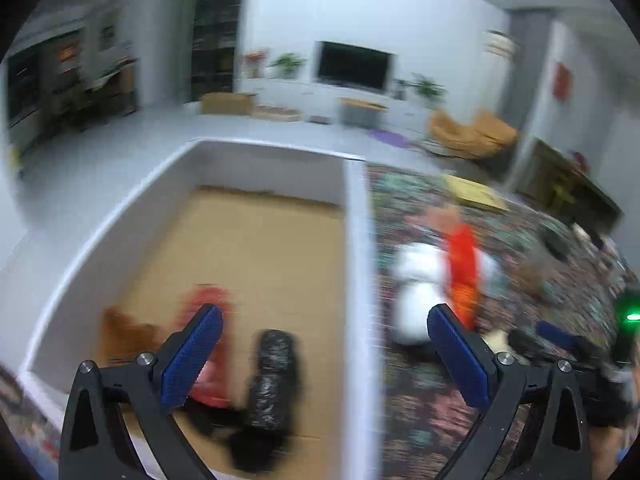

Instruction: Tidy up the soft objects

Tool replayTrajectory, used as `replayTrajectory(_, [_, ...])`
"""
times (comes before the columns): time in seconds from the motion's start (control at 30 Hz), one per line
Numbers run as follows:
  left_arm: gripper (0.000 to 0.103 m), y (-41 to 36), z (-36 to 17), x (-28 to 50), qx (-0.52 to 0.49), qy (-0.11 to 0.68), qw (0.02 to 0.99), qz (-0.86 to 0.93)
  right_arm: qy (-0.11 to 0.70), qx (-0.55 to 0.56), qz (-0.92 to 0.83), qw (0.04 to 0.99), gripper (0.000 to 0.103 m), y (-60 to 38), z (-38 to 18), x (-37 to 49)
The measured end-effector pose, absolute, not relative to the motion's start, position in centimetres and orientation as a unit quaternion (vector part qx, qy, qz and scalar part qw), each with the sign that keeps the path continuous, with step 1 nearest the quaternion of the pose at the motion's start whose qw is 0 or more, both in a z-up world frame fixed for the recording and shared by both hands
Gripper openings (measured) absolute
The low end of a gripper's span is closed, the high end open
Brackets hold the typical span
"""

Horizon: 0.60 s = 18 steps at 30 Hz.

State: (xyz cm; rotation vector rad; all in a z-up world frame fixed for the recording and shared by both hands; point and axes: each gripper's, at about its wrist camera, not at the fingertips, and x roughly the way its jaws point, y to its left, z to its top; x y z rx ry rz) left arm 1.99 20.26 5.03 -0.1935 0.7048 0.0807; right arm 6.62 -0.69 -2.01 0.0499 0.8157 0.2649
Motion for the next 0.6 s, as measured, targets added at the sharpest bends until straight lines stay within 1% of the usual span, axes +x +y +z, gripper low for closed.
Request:
replayTrajectory(0.13, [0.102, 11.5, 4.3, 2.2, -0.013, 0.364, 0.931, -0.031, 0.392, 0.053, 0.004, 0.918, 0.085, -8.7, -5.0, 5.3])
replayTrajectory(0.2, [0.102, 7.7, 3.3, 2.4, 0.042, 0.373, 0.926, -0.033, 0.401, 0.094, -0.033, 0.911, 0.085, -12.0, -6.1, 4.8])
replayTrajectory(0.23, [0.102, 6.1, 2.7, 2.5, 0.067, 0.377, 0.923, -0.031, 0.406, 0.135, -0.046, 0.903, 0.085, -13.6, -6.5, 4.4])
replayTrajectory(0.27, [0.102, 5.2, 2.4, 2.6, 0.08, 0.379, 0.921, -0.031, 0.404, 0.179, -0.05, 0.896, 0.085, -15.2, -6.8, 4.2])
replayTrajectory(0.37, [0.102, 3.5, 1.8, 3.2, 0.091, 0.389, 0.916, -0.032, 0.39, 0.216, -0.06, 0.893, 0.085, -16.9, -6.6, 3.6])
replayTrajectory(0.6, [0.102, 3.1, 1.2, 3.0, 0.106, 0.391, 0.914, -0.017, 0.384, 0.198, -0.049, 0.901, 0.085, -16.3, -6.4, 3.9])
